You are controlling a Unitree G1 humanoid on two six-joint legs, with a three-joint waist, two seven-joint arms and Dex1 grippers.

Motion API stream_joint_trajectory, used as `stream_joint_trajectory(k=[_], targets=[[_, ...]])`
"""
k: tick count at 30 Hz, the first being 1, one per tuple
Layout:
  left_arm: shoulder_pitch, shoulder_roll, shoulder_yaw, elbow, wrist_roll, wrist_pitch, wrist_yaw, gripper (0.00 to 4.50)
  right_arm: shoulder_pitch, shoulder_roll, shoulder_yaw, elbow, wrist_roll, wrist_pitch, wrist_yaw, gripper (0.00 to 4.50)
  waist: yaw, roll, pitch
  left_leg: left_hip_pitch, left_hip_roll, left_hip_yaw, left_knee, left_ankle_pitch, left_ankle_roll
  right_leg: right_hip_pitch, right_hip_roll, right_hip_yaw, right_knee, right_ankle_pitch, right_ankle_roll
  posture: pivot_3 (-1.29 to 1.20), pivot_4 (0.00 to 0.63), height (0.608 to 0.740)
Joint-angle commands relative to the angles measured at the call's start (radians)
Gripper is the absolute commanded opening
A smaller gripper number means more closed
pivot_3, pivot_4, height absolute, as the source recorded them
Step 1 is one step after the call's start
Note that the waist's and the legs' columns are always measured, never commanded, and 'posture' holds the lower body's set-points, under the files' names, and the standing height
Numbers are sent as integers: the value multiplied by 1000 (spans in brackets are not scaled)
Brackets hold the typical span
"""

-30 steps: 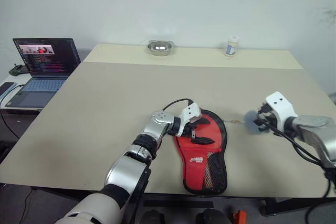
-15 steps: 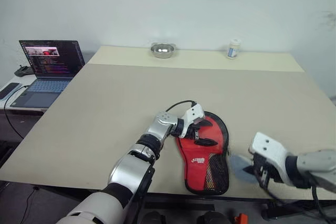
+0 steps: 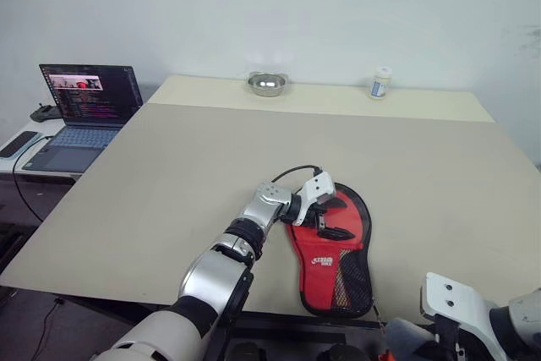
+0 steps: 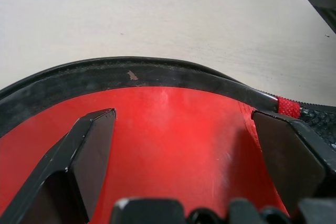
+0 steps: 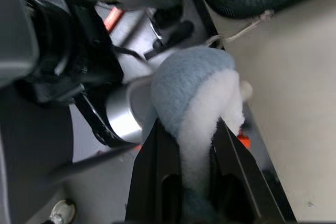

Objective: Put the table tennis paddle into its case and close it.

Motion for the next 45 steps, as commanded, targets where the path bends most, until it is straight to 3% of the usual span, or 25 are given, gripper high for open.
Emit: stream_joint_trajectory(k=[1,9,13,14,18,25,31,34,40,45], targets=[[46,-8,-46,76,51,38,2,4500,20,-29,-15,-27,96,-37,-36,173,0,1,0,0,1,-1,0,0,0,2,0,-2,-1,0,0,0,150,740],[49,-1,-41,73,49,26,7,4500,5,38,-43,-27,102,20,-83,172,1,1,-1,0,2,-10,-1,-1,-1,9,-3,-11,-10,0,0,0,150,740],[38,-2,-12,60,19,43,15,4500,-18,81,-136,-19,193,-12,-5,1513,0,1,-1,1,2,-10,0,-1,-1,10,-3,-11,-10,0,0,0,150,740],[32,-2,1,54,5,52,16,4500,-39,90,-163,-4,231,-13,1,1670,0,0,0,1,2,-11,0,-1,-1,10,-3,-12,-10,0,0,0,150,740],[21,14,26,14,-25,56,4,4500,-142,96,-208,86,305,0,-4,1670,-1,1,0,1,3,-11,0,-1,-1,10,-2,-12,-10,0,0,0,150,740],[57,82,56,-244,-104,111,-57,4500,-359,101,-99,353,94,-106,50,1670,-9,4,11,-1,3,-9,-1,-1,-1,7,-2,-11,-10,0,-1,0,150,740],[178,182,52,-589,-163,277,-51,4500,-310,87,-115,367,80,-83,230,1670,-3,10,14,-17,3,-9,0,0,-1,-10,3,-10,-6,3,-5,0,150,740],[224,197,37,-677,-177,326,-26,4500,-286,81,-115,365,44,-92,282,2207,0,11,15,-17,2,-9,-1,0,-1,-10,3,-11,-7,2,-5,0,150,740],[274,210,46,-823,-234,405,8,4500,-415,162,-42,431,-65,-192,219,4186,-1,10,18,-16,2,-9,2,0,-1,-8,2,-10,-7,1,1,0,150,740],[329,317,159,-1018,-344,532,56,4500,-573,323,83,632,-238,-409,209,4186,-16,10,20,-14,4,-8,4,1,-1,-8,3,-8,-5,4,0,0,150,740]])
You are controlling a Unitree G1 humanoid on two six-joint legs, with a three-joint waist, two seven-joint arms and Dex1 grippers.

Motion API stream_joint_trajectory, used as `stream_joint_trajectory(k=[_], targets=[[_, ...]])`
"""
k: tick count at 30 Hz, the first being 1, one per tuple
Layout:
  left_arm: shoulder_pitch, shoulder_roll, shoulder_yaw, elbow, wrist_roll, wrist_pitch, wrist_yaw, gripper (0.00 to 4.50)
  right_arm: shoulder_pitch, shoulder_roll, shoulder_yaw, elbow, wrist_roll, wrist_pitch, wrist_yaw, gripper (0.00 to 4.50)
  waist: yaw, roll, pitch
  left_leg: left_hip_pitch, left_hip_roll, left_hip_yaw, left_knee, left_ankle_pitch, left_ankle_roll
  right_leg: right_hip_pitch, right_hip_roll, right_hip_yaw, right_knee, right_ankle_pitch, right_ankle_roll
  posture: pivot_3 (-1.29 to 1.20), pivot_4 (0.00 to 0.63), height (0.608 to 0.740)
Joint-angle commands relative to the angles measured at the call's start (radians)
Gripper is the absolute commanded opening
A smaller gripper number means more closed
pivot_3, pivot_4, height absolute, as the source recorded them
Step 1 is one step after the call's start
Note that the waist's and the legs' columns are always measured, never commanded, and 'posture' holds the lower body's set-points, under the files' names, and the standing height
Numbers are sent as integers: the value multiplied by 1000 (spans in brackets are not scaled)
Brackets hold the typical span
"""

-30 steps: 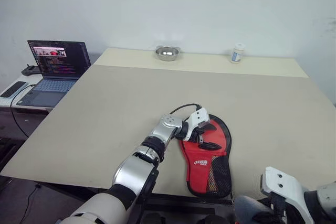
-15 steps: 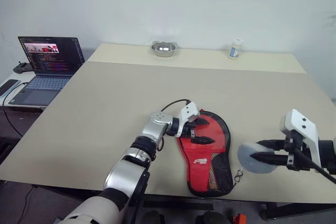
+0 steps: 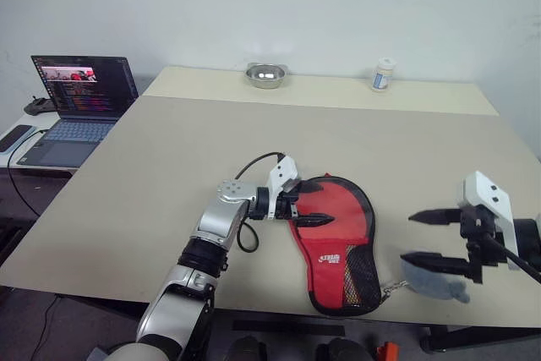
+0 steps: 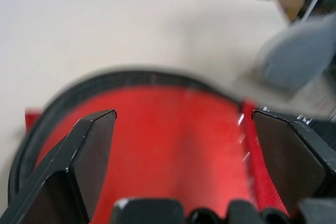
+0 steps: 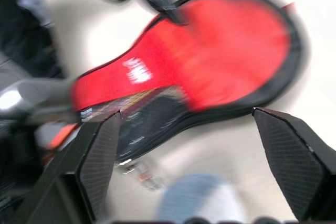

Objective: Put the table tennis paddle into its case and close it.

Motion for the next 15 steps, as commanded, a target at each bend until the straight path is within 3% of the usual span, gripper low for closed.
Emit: stream_joint_trajectory(k=[1,8,12,15], targets=[[34,77,92,-157,-70,68,57,4500,-77,89,78,143,-114,-162,17,4186,-7,1,1,0,0,0,0,0,0,0,0,0,0,0,0,0,150,740],[126,168,124,-348,-108,207,184,4500,-188,222,154,402,-239,-332,81,4186,-3,6,3,1,0,1,-2,1,-1,0,0,1,1,0,0,0,150,740],[162,219,102,-340,-102,215,181,4500,-171,243,156,375,-259,-335,73,4186,1,6,3,1,-1,3,0,0,-1,0,-1,2,1,0,-1,0,150,740],[181,199,115,-318,-119,207,217,4500,-150,239,149,348,-273,-308,50,4186,2,6,3,1,-1,3,-1,1,-1,0,-1,2,2,1,-2,0,150,740]])
